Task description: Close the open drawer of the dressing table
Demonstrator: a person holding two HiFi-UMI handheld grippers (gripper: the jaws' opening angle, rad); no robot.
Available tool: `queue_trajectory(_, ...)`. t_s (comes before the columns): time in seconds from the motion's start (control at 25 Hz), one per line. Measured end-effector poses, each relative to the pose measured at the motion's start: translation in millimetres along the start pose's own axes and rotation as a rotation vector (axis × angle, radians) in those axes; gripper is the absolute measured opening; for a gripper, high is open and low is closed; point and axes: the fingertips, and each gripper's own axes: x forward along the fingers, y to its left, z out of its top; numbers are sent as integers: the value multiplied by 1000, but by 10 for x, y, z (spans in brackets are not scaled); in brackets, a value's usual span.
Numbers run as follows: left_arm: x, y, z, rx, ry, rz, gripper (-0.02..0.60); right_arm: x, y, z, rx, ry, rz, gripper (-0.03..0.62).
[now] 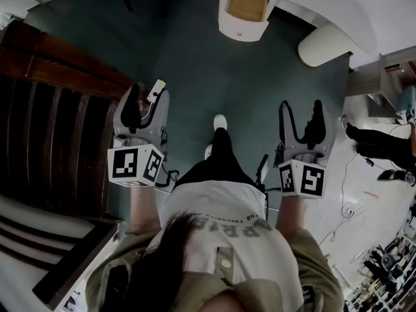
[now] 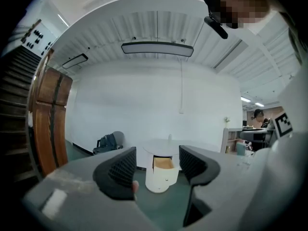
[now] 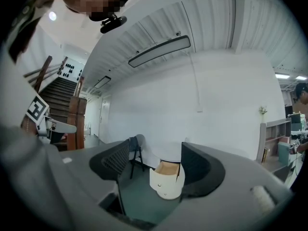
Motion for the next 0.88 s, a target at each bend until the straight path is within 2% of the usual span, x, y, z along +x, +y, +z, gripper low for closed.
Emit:
queue_trajectory(0.2, 274, 76, -52, -3, 29, -8, 291, 295, -2, -142, 13, 29, 6, 341)
queue_trajectory(0.4, 706, 60, 79, 4, 6, -21, 291, 669, -116, -145, 11, 26, 14, 341)
queue_trajectory(0.88, 1705, -44, 816, 54, -118, -44, 291, 1626, -537, 432, -28, -102, 41, 341)
